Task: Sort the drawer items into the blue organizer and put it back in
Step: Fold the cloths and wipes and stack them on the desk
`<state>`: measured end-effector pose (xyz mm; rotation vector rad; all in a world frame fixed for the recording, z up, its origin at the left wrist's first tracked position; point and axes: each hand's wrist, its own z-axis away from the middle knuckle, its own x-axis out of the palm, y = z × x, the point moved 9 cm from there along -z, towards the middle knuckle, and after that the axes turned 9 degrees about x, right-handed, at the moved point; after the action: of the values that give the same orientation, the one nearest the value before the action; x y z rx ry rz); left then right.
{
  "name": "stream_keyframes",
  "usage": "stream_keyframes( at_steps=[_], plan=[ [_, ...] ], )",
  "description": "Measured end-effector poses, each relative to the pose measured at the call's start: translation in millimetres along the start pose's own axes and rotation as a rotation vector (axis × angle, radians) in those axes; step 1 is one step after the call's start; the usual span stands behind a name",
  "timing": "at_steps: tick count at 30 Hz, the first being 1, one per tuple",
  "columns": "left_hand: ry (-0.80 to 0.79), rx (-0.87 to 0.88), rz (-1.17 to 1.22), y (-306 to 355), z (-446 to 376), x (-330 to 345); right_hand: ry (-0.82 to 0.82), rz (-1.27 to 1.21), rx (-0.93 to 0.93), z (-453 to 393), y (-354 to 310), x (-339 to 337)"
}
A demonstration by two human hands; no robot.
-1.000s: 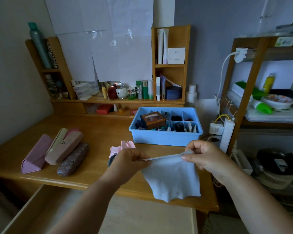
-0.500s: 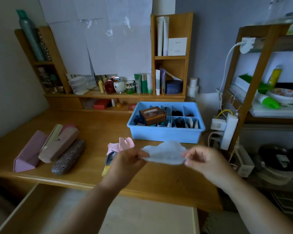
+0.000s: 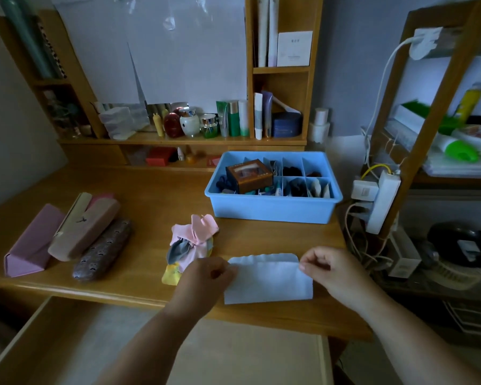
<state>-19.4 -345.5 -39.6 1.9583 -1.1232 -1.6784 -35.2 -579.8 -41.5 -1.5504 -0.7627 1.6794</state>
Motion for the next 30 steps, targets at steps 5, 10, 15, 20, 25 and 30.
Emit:
stream_keyframes(
  at_steps=[5, 10, 15, 20, 25, 30],
  plan=[
    [0.076, -0.050, -0.123, -12, -20, 7, 0.047, 0.256, 0.013, -33, -3, 19],
    [0.028, -0.097, -0.235, -29, -32, 21, 0.107, 0.390, 0.041, -50, 1, 27],
    [0.024, -0.099, -0.287, -30, -34, 24, 0.144, 0.402, 0.052, -56, 6, 28],
    [0.030, -0.072, -0.361, -26, -34, 23, 0.190, 0.437, 0.061, -58, 7, 27],
    [-0.013, -0.104, -0.410, -18, -33, 26, 0.215, 0.568, 0.071, -56, 1, 31],
    [0.029, 0.289, -0.432, 31, -23, 32, 0.312, 0.524, -0.240, -26, -27, 40]
  ],
)
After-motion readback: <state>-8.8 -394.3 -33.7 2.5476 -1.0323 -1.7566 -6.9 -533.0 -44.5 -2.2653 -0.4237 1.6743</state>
